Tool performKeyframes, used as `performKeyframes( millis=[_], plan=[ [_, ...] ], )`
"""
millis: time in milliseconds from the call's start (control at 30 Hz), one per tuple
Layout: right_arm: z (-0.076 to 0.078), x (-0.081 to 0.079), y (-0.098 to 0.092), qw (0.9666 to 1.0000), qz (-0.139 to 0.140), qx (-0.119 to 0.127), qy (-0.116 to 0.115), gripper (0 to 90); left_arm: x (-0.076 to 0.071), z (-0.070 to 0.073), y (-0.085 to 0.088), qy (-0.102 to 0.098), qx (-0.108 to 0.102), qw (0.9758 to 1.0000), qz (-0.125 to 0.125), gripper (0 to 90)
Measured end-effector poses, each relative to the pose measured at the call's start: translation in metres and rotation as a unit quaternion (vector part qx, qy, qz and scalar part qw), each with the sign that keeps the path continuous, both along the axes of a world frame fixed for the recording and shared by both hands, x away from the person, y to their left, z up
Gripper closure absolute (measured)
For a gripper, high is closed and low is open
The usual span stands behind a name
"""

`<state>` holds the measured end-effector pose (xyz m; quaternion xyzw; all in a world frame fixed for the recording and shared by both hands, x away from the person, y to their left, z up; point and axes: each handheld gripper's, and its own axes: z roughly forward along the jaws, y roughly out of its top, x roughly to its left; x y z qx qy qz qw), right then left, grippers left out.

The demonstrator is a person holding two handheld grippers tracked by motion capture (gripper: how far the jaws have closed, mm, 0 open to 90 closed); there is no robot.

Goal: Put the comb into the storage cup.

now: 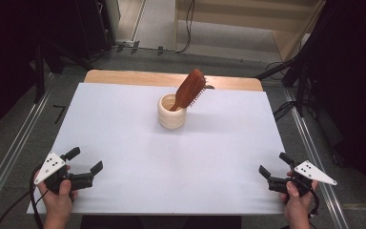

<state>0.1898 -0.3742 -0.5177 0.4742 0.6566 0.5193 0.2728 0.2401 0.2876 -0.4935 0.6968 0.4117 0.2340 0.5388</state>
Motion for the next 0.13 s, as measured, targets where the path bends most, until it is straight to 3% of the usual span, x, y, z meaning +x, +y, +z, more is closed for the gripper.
performKeyframes(
  millis=[133],
  plan=[
    [-0.0014, 0.0010, -0.0006, 1.0000, 0.002, 0.004, 0.001, 0.0, 0.0003, -0.0001, -0.0001, 0.000, 0.001, 1.0000, 0.001, 0.0]
  ],
)
